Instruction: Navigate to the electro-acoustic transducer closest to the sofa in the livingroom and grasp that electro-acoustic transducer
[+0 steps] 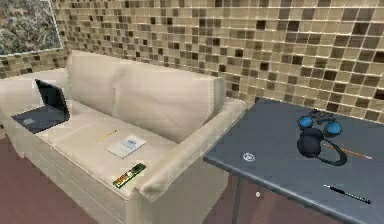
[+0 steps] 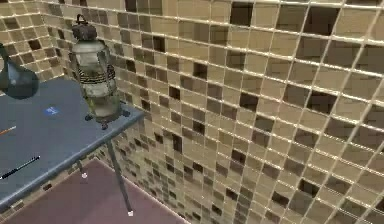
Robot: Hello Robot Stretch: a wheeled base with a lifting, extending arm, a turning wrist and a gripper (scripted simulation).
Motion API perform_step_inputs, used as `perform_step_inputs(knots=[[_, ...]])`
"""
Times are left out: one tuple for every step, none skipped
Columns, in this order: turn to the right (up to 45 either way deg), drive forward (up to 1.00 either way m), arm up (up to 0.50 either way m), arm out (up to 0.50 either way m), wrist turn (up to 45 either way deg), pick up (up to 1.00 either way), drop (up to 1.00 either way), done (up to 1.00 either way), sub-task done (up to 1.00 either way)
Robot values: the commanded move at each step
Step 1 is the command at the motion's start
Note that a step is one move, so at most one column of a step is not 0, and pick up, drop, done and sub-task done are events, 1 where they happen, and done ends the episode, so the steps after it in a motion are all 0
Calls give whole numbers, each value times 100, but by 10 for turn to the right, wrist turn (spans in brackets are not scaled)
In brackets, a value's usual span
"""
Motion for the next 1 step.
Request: perform_step_inputs(knots=[[-450,0,0,0,0,0,0,0,0]])
